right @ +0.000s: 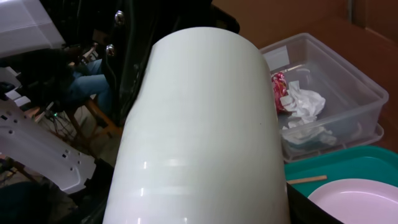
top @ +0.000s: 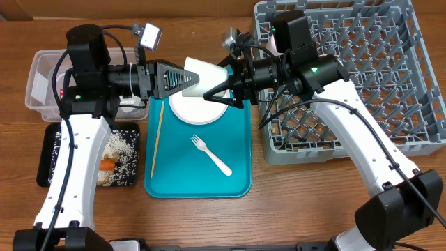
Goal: Sort waste into correct bins and load items into the dishwasher
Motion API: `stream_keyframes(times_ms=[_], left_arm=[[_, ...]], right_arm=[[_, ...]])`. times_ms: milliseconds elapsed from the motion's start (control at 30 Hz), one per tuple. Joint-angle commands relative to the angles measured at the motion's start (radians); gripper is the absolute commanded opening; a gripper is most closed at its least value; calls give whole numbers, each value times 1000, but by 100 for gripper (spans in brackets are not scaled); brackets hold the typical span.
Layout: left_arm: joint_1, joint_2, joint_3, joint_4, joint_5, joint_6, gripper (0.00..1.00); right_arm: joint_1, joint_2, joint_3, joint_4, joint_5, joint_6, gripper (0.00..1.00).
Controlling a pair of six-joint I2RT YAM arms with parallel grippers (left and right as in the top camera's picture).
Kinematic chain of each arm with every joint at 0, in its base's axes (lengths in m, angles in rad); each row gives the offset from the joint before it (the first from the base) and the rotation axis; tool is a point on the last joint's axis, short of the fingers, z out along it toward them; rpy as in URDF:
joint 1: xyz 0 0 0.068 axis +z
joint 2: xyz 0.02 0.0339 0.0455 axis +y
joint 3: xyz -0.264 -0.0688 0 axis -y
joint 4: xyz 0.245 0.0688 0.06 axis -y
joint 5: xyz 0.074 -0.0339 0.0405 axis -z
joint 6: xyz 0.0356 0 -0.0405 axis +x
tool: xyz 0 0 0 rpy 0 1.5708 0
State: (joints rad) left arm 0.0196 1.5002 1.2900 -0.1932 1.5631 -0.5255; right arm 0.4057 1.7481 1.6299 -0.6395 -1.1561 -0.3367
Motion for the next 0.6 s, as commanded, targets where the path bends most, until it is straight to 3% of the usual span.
stream_keyframes(times_ms=[0, 200, 300, 567], left_arm=[[-1, 3, 15, 0, 17, -6, 9], [-1, 3, 14, -3, 17, -6, 9], [-1, 3, 14, -5, 17, -6, 9], [-1, 3, 14, -5, 17, -6, 9]], right_arm=[[6, -1, 14, 13, -23, -2, 52], [6, -1, 14, 32, -24, -2, 52], [5, -1, 14, 33, -27, -2, 73], [5, -1, 14, 39, -29, -2, 74]])
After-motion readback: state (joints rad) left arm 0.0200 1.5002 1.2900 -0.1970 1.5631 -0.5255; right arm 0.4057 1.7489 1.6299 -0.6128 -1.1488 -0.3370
